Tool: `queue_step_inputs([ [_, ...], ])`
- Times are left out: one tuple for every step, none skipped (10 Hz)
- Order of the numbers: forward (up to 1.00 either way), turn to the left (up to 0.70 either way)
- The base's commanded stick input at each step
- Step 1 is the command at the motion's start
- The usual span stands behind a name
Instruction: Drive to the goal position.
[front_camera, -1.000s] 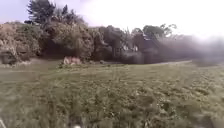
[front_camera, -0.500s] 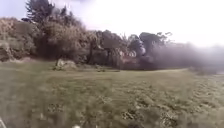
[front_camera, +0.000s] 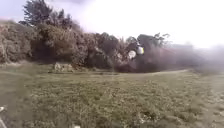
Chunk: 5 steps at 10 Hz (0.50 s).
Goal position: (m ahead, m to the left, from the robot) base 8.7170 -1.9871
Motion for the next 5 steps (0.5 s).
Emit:
queue_step_inputs([
  [0.7,0.0],
  [0.7,0.0],
  [0.7,0.0],
  [0.7,0.0],
  [0.7,0.0],
])
